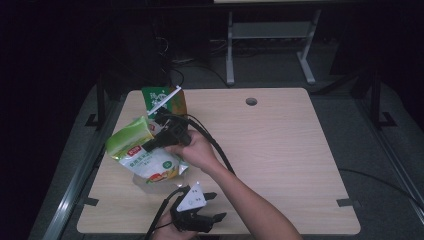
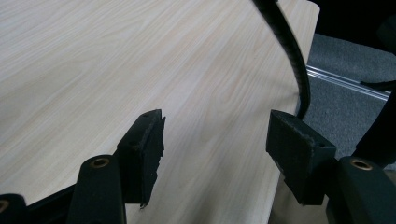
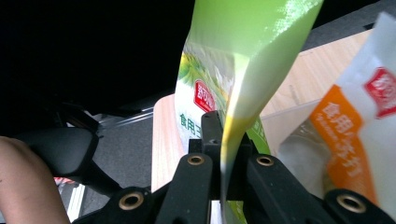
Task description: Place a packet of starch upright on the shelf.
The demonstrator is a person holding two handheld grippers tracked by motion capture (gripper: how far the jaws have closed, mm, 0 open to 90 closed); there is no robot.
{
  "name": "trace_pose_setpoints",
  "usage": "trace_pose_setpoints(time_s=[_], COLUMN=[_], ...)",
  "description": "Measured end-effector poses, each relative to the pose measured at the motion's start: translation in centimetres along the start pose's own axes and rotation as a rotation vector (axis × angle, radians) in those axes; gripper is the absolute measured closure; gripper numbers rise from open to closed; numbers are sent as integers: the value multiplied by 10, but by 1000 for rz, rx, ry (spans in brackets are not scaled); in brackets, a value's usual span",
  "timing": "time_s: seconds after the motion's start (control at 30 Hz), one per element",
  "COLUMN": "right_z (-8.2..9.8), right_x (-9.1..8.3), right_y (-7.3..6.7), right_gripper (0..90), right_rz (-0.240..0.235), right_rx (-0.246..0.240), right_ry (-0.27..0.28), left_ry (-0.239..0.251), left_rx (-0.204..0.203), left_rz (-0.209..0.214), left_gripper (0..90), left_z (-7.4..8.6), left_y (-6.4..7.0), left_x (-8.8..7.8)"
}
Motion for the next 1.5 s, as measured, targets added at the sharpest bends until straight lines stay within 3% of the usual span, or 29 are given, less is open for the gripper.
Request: trace_pose_setpoints(time_s=[0.2, 0.5, 0.6, 0.87, 1.33, 1.4, 1.5], right_z=[5, 26, 29, 29, 45, 50, 57], right_x=[12, 23, 22, 19, 10, 11, 7], right_y=[4, 15, 17, 9, 16, 18, 23], right_gripper=[897, 889, 860, 850, 861, 873, 875], right_rz=[-39, -37, -32, 25, 30, 44, 31], right_rx=[9, 44, 48, -22, -8, -13, 8], right_ry=[6, -13, -22, -64, -99, -123, -109], left_ry=[-3, -9, -10, -7, -25, -17, -19], left_rx=[-4, -2, -1, -1, 13, 4, -4], left_rz=[-3, -7, -8, -10, -14, -16, -17], left_gripper=[361, 362, 362, 363, 359, 359, 359], left_z=[2, 2, 2, 3, 3, 3, 4], left_y=[0, -2, -2, -1, -4, -4, -3], left_x=[1, -1, -1, 0, 0, 0, 0])
Point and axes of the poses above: each handheld gripper's, and its own axes: x roughly forward along the jaws, z roughly out of its underside, y roughly to its right, the point moved 2 cm from there along x, roughly forward along the jaws, and after that the axes turned 8 degrees about y, right-handed, at the moved point
